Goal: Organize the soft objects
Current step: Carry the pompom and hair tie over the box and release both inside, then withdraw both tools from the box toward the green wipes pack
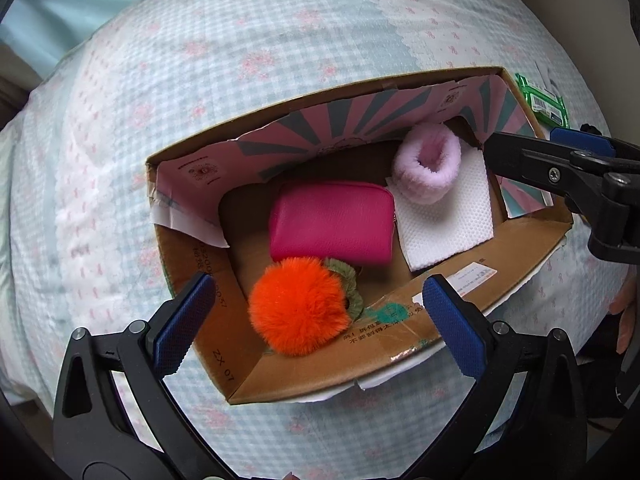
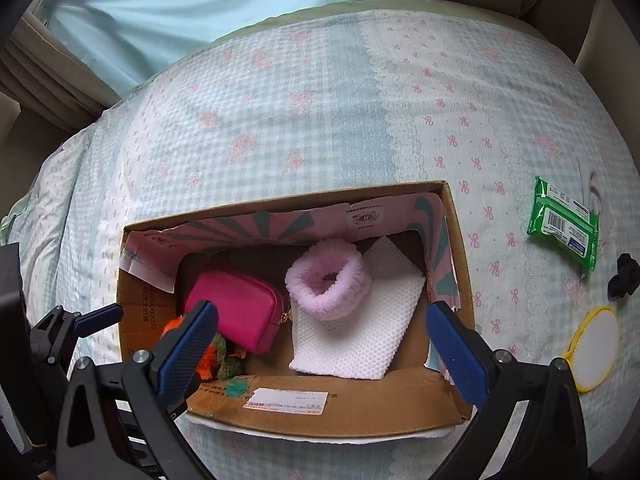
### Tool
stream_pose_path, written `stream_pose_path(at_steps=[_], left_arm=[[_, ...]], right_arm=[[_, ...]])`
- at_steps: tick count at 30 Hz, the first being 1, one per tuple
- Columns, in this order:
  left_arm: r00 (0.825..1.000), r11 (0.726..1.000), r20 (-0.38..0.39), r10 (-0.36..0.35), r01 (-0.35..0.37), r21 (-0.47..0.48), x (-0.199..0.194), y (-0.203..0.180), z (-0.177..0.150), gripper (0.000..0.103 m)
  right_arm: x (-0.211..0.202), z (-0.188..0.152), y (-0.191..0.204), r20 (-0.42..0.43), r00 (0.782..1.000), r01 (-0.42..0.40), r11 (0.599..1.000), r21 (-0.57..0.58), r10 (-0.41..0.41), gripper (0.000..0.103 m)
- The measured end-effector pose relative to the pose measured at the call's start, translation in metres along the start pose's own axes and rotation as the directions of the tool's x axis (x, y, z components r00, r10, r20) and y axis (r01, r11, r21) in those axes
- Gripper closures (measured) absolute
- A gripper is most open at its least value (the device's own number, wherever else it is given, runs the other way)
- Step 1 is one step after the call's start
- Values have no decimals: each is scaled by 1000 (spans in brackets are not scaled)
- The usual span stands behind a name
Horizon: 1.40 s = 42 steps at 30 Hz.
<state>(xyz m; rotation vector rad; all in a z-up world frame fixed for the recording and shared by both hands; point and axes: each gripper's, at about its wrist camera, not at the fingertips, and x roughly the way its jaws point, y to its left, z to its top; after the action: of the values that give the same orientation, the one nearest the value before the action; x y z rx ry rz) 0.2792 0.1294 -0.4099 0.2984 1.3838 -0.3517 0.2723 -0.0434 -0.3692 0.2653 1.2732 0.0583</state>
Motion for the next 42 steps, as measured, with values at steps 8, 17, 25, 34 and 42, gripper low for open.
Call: stream_pose_path(at_steps=[8,17,25,34,42], left_arm=[[999,999,46,20,-19,-29,-38,0,-2,0],[991,995,131,26,-13,-96,-119,-1,-39,0],[970,995,238,43,-19,-103,-189,-10,-54,0],[947,1000,321,-12,16,-12,-216,-53,-30,0],[939,997,341,-44,18,80,-221,-119,-2,0]], right_arm=[[-47,-12,14,36,999,31,998,-62,-28,0],[-140,-39,29,130,990,64,994,-87,-53,0],[-205,-66,19,223,967,133,991,-26,-124,0],[-255,-93,-41,288,931,205,974,94,-224,0],[-280,-94,-127,304,915,224,960,167,-266,0]])
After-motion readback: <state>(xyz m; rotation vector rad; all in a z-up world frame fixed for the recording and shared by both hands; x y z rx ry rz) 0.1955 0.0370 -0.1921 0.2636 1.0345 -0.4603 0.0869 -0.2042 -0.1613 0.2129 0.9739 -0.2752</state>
